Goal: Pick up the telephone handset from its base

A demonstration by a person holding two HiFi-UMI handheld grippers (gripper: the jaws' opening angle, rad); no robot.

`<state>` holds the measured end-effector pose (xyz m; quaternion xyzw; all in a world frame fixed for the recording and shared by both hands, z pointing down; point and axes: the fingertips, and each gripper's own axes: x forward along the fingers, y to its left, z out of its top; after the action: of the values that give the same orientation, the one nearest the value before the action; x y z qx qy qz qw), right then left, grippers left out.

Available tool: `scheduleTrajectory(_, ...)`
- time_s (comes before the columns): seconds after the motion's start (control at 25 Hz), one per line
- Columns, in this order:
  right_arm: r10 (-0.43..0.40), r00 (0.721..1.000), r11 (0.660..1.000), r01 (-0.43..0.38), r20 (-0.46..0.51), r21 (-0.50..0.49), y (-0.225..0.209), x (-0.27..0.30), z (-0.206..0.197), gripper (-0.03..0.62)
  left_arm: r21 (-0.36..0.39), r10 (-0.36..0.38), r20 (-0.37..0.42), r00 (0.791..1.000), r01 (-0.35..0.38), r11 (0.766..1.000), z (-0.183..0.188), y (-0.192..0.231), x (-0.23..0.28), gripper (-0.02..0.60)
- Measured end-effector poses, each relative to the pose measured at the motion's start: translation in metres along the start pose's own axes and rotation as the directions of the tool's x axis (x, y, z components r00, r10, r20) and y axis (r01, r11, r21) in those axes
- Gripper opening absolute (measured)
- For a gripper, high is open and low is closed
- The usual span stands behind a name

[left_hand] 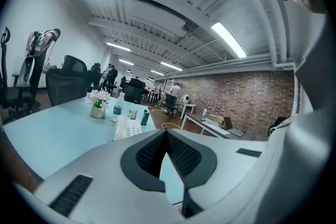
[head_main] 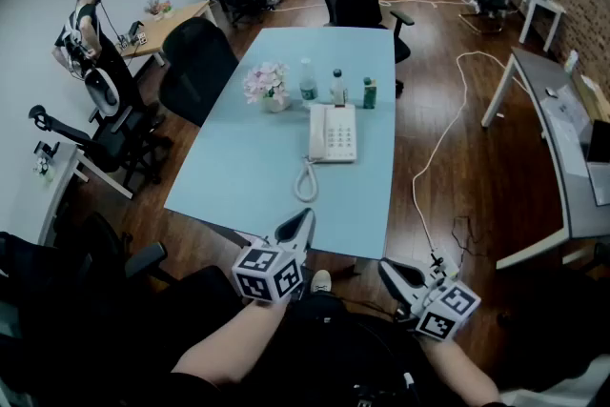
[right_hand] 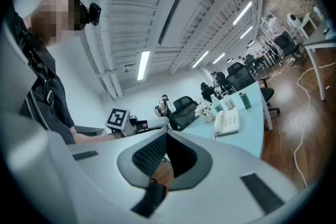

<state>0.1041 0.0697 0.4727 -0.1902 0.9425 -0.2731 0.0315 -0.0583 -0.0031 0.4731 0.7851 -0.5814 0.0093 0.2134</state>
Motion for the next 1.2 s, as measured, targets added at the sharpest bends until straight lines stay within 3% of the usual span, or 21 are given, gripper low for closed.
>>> scheduleTrajectory(0.16,-0.047,0.999,0.998,0.047,0.003,-0.048,-0.014,0.032,0.016,0.018,0.032,-0.006,-0.058,0.998,0.008,0.999,0.014,0.044,0.043,0.015)
scheduleTrajectory(0.24,-0.067,0.998,0.996,0.067,0.009,-0.057,-0.021,0.048,0.028,0.018,0.047,-0.011,-0.097,0.995,0.016,0.999,0.018,0.062,0.068,0.158)
scheduleTrajectory(0.4,-0.102,0.994,0.992,0.104,0.03,-0.075,-0.036,0.078,0.054,0.018,0.088,-0.023,-0.132,0.991,0.035,0.996,0.033,0.093,0.125,0.192)
scheduleTrajectory(0.48,-0.12,0.992,0.989,0.124,0.048,-0.079,-0.043,0.091,0.067,0.018,0.096,-0.01,-0.153,0.988,0.025,0.995,0.038,0.113,0.153,0.255)
scheduleTrajectory(0.64,-0.177,0.983,0.977,0.182,0.057,-0.106,-0.055,0.112,0.077,0.018,0.097,0.022,-0.207,0.978,-0.001,0.995,0.039,0.157,0.205,0.256)
scheduleTrajectory(0.84,-0.266,0.962,0.961,0.27,0.058,-0.068,-0.076,0.125,0.072,0.018,0.095,0.049,-0.268,0.962,-0.024,0.995,0.03,0.203,0.255,0.256)
scheduleTrajectory(1.2,-0.336,0.941,0.941,0.337,0.049,-0.016,-0.1,0.145,0.07,0.018,0.1,0.076,-0.35,0.933,-0.044,0.994,0.007,0.238,0.32,0.256)
